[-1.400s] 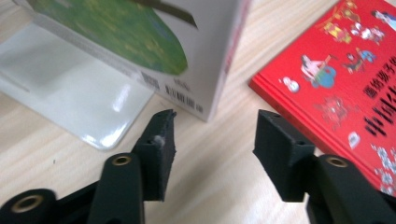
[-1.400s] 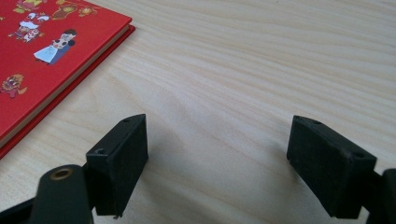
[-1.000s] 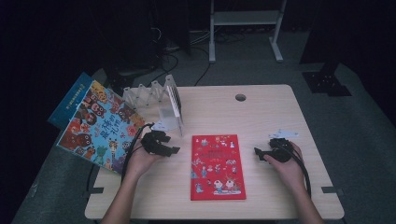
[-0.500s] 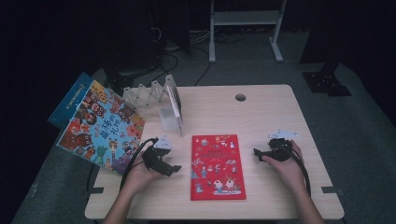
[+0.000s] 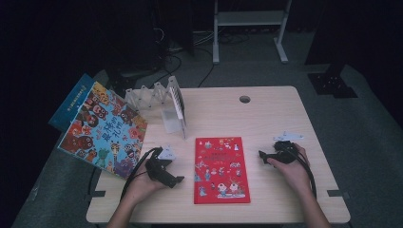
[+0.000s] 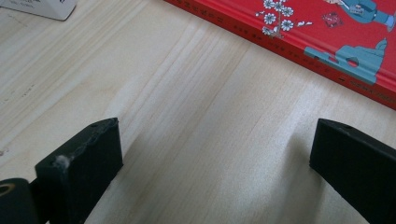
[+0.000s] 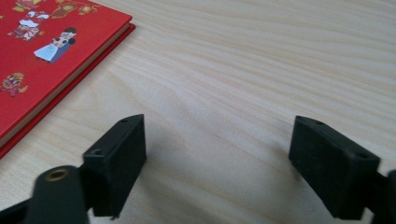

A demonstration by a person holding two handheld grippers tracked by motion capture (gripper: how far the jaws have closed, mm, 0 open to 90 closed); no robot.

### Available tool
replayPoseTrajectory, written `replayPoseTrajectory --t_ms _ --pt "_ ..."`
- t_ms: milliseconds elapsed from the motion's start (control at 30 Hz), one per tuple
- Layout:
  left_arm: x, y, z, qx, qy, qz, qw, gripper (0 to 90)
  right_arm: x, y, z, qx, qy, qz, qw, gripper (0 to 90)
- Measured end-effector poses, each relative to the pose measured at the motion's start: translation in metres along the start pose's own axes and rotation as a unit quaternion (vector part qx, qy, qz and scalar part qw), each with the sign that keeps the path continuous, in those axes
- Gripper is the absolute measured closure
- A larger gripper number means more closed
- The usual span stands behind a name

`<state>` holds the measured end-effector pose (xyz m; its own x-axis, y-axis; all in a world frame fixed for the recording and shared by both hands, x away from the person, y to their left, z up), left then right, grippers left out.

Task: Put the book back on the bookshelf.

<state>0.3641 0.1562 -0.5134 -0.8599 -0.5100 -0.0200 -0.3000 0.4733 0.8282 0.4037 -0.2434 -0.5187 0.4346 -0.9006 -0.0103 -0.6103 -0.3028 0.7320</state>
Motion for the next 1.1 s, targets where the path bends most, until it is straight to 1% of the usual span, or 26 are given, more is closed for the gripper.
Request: replayPoseTrajectory --t_ms 33,133,267,300,333,400,467,533,667,733,767,800,867,900,1000,1100 --pt "0.001 -0.001 0.0 0.007 -0.003 0.002 1.0 0.0 0.0 0.0 0.0 0.001 0.001 -0.001 1.0 20.1" --pt "0.001 -0.001 0.002 0.017 -0.007 0.005 0.9998 0.0 0.0 0.002 0.001 0.002 0.001 -0.001 1.0 24.7" --pt "-0.001 -0.001 0.006 0.047 -0.014 0.012 0.9987 0.0 -0.003 0.006 0.002 -0.005 0.005 -0.005 1.0 35.5" --pt "-0.002 -0.001 0.007 0.053 -0.012 0.01 0.9985 0.0 -0.004 0.007 0.002 -0.008 0.003 -0.007 0.9999 38.0" --pt "-0.002 -0.001 0.007 0.052 -0.011 0.009 0.9985 0.0 -0.006 0.008 0.002 -0.011 0.001 -0.01 0.9999 41.4" --pt "-0.002 -0.001 0.007 0.053 -0.009 0.007 0.9985 0.0 -0.01 0.011 0.002 -0.018 -0.009 -0.027 0.9994 45.4" --pt "-0.002 -0.001 0.007 0.053 -0.009 0.007 0.9985 0.0 -0.013 0.013 0.002 -0.025 -0.013 -0.038 0.9989 47.8" --pt "-0.002 -0.001 0.007 0.053 -0.009 0.007 0.9985 0.0 -0.017 0.016 0.001 -0.035 -0.022 -0.057 0.9975 49.1" --pt "-0.002 -0.001 0.007 0.052 -0.009 0.007 0.9986 0.0 -0.022 0.022 -0.004 -0.041 -0.033 -0.083 0.9952 52.4" --pt "-0.002 -0.001 0.007 0.052 -0.009 0.007 0.9986 0.0 -0.025 0.023 -0.006 -0.048 -0.042 -0.098 0.9931 53.2" --pt "-0.002 -0.001 0.007 0.053 -0.007 0.006 0.9986 0.0 -0.027 0.023 -0.008 -0.052 -0.051 -0.107 0.9916 54.2" --pt "-0.002 -0.001 0.007 0.053 -0.003 0.004 0.9986 0.0 -0.029 0.023 -0.009 -0.056 -0.056 -0.12 0.9896 55.0" --pt "-0.002 -0.001 0.007 0.054 -0.003 0.004 0.9985 0.0 -0.035 0.023 -0.012 -0.064 -0.067 -0.142 0.9856 56.3" --pt "-0.001 -0.001 0.007 0.053 -0.008 0.006 0.9986 0.0 -0.037 0.022 -0.013 -0.071 -0.067 -0.149 0.984 56.7" --pt "0.002 -0.002 0.005 0.052 -0.018 0.013 0.9984 0.0 -0.045 0.02 -0.018 -0.085 -0.061 -0.163 0.981 58.0" --pt "0.01 -0.005 0.0 0.05 -0.031 0.021 0.9981 0.0 -0.05 0.018 -0.023 -0.091 -0.057 -0.172 0.9792 58.2"
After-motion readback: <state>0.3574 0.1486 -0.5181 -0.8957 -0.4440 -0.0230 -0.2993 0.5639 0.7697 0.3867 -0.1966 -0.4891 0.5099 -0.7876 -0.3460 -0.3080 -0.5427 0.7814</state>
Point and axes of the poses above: each handheld gripper's, and its own axes: y roughly backward along the jaws, z roughly out of its underside, x roughly to its right, the point moved 5 cm from there along -y, roughly forward along the jaws, and after that the axes turned 5 degrees about -x, right-handed, at the moved point
